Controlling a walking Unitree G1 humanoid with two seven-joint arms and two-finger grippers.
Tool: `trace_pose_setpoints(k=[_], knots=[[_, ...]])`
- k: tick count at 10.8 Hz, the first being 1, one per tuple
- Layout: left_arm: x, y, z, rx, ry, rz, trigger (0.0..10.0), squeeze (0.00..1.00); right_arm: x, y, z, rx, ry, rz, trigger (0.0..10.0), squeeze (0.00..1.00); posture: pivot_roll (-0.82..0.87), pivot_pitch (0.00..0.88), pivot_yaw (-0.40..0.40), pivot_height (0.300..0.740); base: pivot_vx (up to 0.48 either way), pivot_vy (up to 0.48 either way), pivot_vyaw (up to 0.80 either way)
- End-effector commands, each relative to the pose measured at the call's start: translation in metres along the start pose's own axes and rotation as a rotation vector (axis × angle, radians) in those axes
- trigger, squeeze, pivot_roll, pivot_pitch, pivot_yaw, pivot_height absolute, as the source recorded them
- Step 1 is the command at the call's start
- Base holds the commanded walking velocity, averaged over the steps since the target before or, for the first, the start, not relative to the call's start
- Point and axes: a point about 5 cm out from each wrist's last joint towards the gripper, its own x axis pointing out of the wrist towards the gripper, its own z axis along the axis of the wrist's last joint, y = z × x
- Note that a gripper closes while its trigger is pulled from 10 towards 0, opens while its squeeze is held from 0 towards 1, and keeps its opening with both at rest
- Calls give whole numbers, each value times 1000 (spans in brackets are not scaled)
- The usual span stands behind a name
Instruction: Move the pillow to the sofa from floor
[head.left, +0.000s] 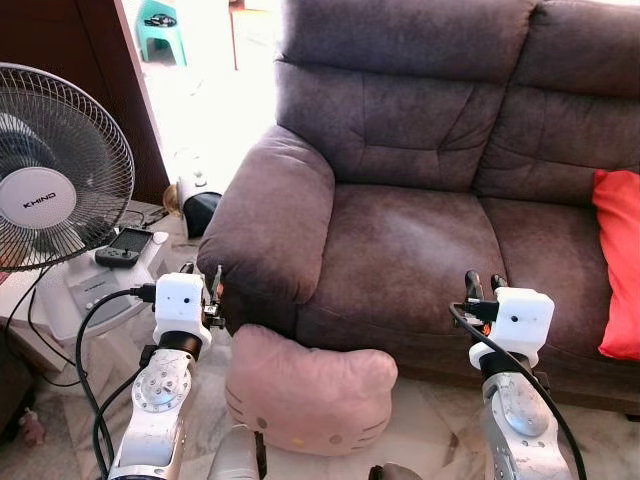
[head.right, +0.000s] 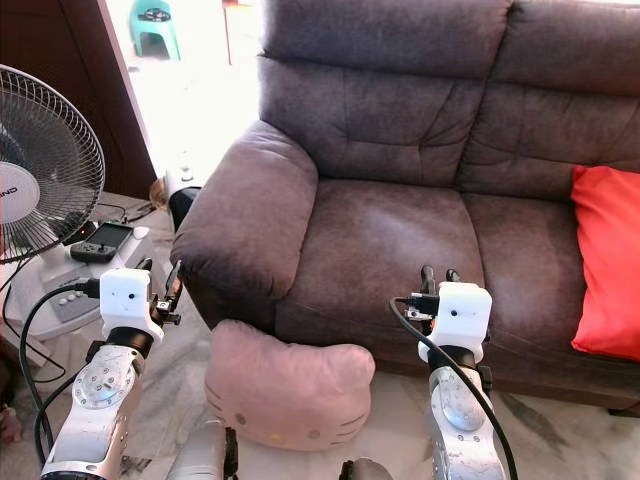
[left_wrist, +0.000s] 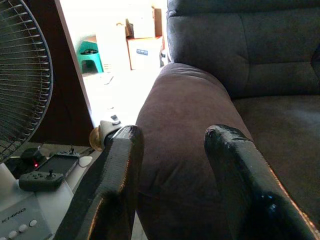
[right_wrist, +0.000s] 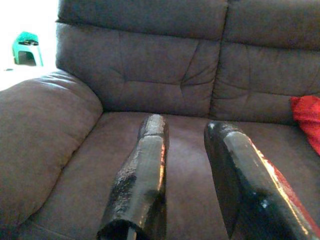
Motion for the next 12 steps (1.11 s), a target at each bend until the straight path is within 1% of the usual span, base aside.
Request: trace_pose_setpoints(k=[1,3,4,5,10,12], knots=[[3,-1,2,-9,-1,-3,10000,0,1,-1,1,2,5,-4,10000,0,19,20,-52,621,0,0,0],[3,-1,2,-9,-1,-3,10000,0,2,-1,1,0,4,1,10000,0,19,20,-53,582,0,0,0],[3,-1,3,-10,-1,-4,10000,0,2,-1,1,-3,3,2,10000,0,18,21,-54,573,0,0,0],[3,-2,3,-11,-1,-6,10000,0,1,-1,1,-12,8,-1,10000,0,17,21,-54,573,0,0,0],[5,-4,3,-8,4,-15,10000,0,1,1,0,2,9,14,10000,0,20,22,-53,573,0,0,0],[5,-8,1,-16,17,-39,10000,0,1,2,-1,3,13,20,10000,0,18,22,-52,573,0,0,0]])
